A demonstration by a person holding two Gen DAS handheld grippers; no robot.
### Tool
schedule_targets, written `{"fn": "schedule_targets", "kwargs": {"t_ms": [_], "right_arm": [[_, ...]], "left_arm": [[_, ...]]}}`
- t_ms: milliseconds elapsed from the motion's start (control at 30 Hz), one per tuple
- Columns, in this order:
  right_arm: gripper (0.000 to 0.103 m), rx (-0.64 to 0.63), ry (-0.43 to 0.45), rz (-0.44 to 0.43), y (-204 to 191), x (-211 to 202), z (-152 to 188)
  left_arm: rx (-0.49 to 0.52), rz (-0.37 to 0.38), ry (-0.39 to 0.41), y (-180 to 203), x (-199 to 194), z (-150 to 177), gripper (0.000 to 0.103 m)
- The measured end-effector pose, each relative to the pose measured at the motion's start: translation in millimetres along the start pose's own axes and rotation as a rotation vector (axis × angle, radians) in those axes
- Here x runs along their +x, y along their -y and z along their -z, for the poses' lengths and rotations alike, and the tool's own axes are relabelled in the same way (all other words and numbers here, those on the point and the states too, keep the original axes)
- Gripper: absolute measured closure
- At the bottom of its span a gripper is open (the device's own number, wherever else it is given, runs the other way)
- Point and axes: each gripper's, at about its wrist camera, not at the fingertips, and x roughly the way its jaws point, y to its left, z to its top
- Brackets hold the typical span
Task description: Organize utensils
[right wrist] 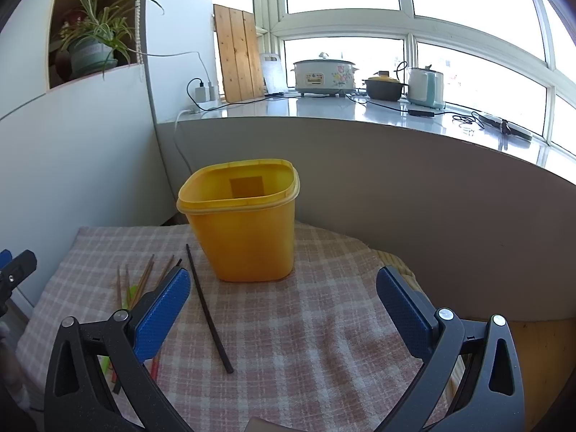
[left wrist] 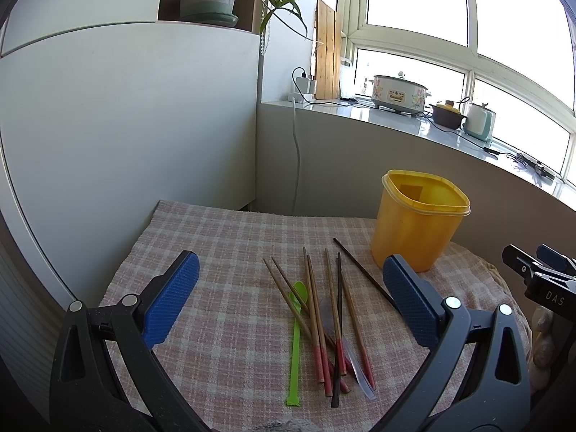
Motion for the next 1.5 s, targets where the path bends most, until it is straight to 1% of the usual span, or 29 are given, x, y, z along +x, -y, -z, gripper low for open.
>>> {"fn": "schedule_targets", "kwargs": {"t_ms": [600, 933, 1033, 1133, 1167, 1267, 1333, 1400, 1467, 1500], "right_arm": [[0.001, -0.004, 0.001, -0.003, -1, -1, -1], [0.001, -0.007, -0.009, -0.001, -2, 2, 0], [0.001, -0.008, -0.016, -0.002, -3, 4, 2], [0.001, -0.028, -0.017, -0.013, -4, 7, 4], [0.001, -0.042, -0.011, -0.026, -6, 8, 5], [0.001, -0.087, -0.007, -0.114, -10, 14, 9], [0.001, -0.092, -0.04, -0.166, -12, 24, 12], [0.001, -0.088, -0.089, -0.19, -13, 37, 15], [0.005, -0.112, -0.143, -0.218, -19, 49, 18], [0.01, -0.132, -0.169, -0.232, -23, 55, 19]], "left_arm": [[-0.001, 0.0, 0.002, 0, -1, -1, 0.0], [-0.008, -0.008, -0.014, -1, 1, 1, 0.0], [-0.004, -0.027, -0.025, -5, 6, 3, 0.0], [0.007, -0.076, -0.033, -15, 12, 6, 0.0], [0.006, -0.091, -0.037, -19, 14, 8, 0.0], [0.005, -0.121, -0.051, -31, 22, 11, 0.0], [0.017, -0.115, -0.064, -36, 28, 14, 0.0], [0.024, -0.091, -0.086, -40, 36, 18, 0.0], [0.031, -0.06, -0.118, -43, 45, 21, 0.006], [0.035, -0.044, -0.14, -44, 52, 23, 0.013]]}}
